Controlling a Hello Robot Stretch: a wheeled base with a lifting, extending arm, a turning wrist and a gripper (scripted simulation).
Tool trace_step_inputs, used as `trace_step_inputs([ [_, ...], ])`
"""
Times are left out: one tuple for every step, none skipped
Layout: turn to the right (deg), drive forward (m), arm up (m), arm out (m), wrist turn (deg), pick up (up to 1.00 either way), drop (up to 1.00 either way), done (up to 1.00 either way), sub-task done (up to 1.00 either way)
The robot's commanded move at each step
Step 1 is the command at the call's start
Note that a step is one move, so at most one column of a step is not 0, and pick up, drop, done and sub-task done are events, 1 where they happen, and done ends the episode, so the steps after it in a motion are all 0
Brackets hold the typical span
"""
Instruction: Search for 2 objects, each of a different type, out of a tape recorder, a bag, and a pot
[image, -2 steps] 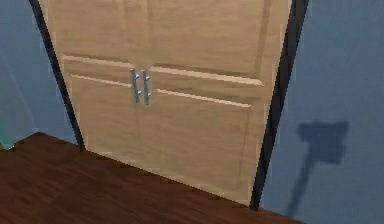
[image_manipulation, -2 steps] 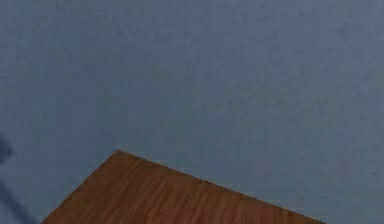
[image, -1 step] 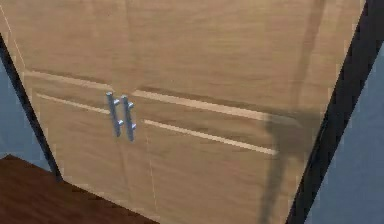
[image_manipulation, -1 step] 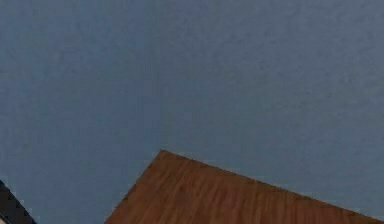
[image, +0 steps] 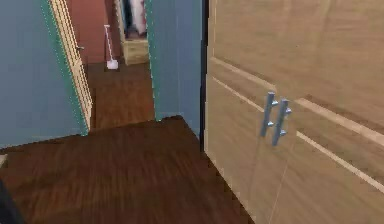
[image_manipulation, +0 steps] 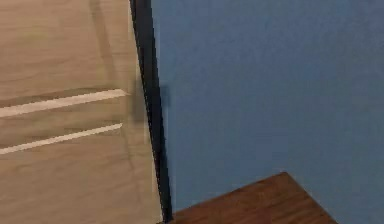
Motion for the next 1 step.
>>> trace_step_inputs([
  [-21.0,0.00,0.00,0.00,0.0,0.00,0.00,0.00,0.00],
])
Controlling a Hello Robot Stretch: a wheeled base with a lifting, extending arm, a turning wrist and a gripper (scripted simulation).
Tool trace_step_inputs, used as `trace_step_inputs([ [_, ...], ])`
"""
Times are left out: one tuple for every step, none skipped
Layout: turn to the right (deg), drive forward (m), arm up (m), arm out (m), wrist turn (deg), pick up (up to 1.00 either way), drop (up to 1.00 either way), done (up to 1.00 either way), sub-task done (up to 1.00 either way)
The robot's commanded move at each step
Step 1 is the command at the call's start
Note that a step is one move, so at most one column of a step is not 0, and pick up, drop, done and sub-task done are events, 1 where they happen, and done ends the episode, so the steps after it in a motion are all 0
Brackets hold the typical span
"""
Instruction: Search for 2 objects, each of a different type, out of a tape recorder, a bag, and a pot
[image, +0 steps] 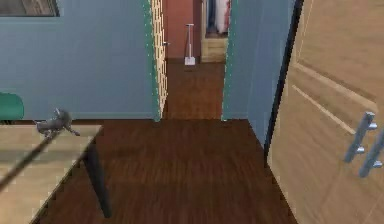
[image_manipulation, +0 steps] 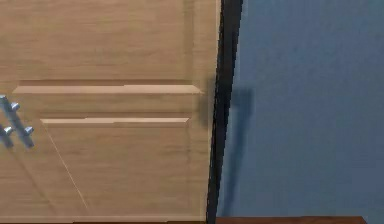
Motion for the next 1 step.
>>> trace_step_inputs([
  [0.0,1.00,0.00,0.00,0.0,0.00,0.00,0.00,0.00],
])
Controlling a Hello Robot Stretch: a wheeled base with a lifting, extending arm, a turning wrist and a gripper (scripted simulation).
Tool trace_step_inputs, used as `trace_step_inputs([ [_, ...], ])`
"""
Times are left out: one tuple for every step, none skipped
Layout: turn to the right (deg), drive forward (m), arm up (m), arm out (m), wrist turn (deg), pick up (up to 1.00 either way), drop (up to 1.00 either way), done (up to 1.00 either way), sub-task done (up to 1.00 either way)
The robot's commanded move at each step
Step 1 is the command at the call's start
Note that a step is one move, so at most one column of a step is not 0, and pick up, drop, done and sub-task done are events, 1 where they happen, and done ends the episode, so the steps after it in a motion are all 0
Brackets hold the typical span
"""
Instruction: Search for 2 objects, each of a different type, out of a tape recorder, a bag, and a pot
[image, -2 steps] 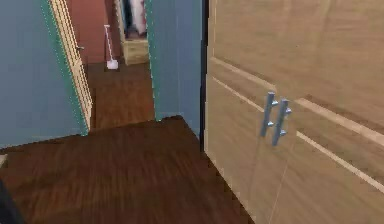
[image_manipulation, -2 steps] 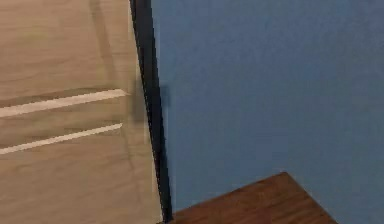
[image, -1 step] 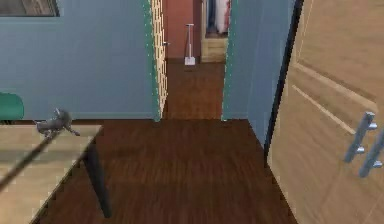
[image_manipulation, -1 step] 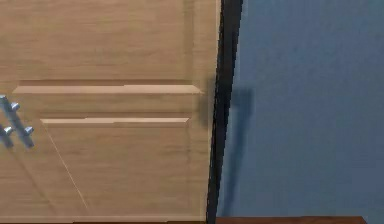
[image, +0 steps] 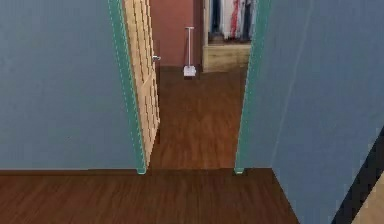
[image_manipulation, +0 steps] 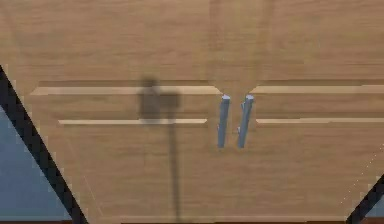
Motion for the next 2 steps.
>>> trace_step_inputs([
  [0.0,1.00,0.00,0.00,0.0,0.00,0.00,0.00,0.00],
  [0.0,1.00,0.00,0.00,0.0,0.00,0.00,0.00,0.00],
])
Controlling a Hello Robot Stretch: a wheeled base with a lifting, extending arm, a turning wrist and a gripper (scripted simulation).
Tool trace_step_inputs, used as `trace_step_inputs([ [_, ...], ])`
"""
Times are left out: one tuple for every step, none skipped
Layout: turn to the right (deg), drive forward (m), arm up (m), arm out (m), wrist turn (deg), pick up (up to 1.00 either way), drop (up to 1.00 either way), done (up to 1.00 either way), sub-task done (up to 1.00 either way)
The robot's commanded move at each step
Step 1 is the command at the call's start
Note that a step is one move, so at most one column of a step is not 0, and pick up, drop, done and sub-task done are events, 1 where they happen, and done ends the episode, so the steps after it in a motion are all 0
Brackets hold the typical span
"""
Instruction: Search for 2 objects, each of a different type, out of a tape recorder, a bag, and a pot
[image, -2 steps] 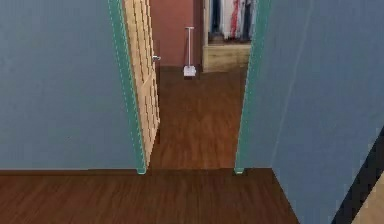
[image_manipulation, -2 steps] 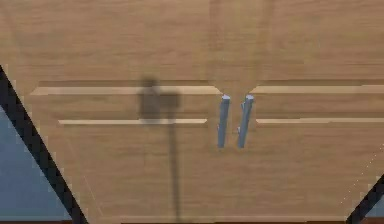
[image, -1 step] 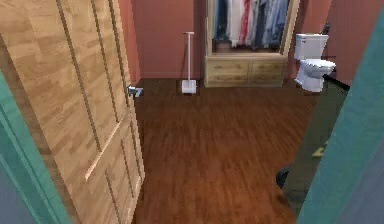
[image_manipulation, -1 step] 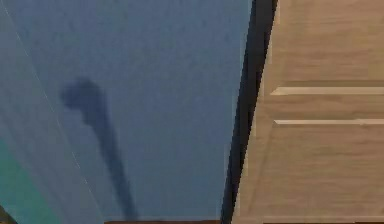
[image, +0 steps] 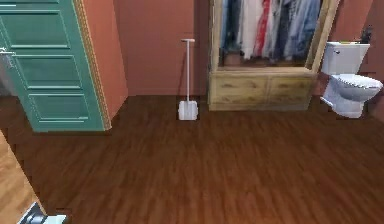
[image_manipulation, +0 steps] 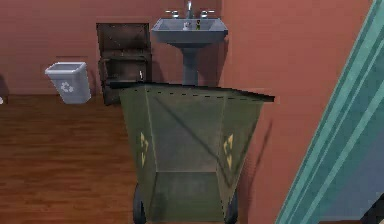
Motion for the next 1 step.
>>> trace_step_inputs([
  [-12.0,0.00,0.00,0.00,0.0,0.00,0.00,0.00,0.00],
])
